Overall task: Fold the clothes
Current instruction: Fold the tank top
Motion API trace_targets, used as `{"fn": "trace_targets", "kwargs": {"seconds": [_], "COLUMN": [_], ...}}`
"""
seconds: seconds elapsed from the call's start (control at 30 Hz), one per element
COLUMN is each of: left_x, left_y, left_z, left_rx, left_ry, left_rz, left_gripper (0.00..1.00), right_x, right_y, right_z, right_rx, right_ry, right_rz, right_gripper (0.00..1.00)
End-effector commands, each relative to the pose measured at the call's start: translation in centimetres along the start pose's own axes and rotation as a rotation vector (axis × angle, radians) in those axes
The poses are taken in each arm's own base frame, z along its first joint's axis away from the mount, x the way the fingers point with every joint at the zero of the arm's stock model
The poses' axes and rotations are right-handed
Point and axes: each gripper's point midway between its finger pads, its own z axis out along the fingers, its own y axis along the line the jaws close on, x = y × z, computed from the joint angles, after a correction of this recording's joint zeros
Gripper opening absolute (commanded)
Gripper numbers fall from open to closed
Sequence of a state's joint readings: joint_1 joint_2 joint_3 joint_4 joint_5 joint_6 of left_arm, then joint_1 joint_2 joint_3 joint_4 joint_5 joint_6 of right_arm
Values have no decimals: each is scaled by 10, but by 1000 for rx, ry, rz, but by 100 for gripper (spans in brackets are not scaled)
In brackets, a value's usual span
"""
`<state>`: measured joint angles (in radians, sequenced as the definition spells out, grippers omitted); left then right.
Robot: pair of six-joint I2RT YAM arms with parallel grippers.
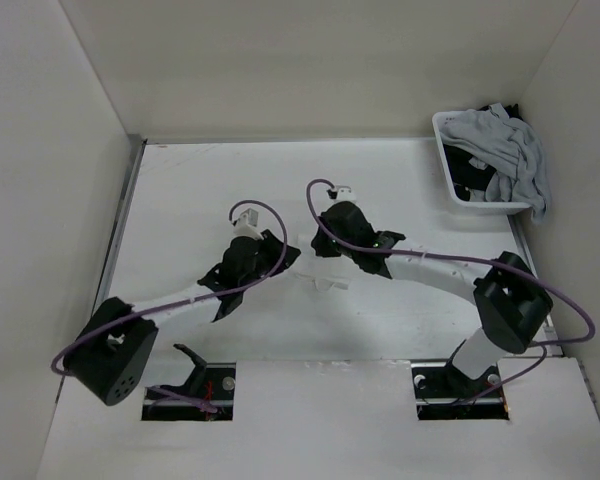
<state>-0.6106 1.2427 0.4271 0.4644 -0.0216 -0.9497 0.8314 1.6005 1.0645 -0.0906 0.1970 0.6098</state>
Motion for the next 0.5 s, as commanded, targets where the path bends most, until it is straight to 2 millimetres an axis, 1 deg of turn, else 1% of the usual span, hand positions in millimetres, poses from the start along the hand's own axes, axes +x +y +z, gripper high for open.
{"fn": "trace_targets", "kwargs": {"seconds": [0.0, 0.1, 0.17, 0.3, 0.4, 0.47], "left_x": [-16, -8, -2, 9, 22, 31], "left_y": [-15, -2, 9, 28, 45, 58], "left_z": [19, 29, 34, 37, 39, 40], "left_rx": [41, 6, -24, -73, -122, -155], "left_ry": [-78, -61, -50, -23, 9, 31], "left_rz": [-36, -47, -46, -43, -32, -29], "left_gripper": [20, 19, 18, 18, 18, 18], "right_x": [-16, -20, -20, -9, -2, -2], "right_y": [21, 17, 17, 22, 17, 14], "right_z": [16, 30, 39, 57, 72, 82], "right_rx": [-215, -264, -282, -308, -291, -289], "right_ry": [-76, -87, -74, -29, -6, 2], "right_rz": [117, 171, 196, 211, 225, 235], "right_gripper": [1, 1, 1, 1, 2, 2]}}
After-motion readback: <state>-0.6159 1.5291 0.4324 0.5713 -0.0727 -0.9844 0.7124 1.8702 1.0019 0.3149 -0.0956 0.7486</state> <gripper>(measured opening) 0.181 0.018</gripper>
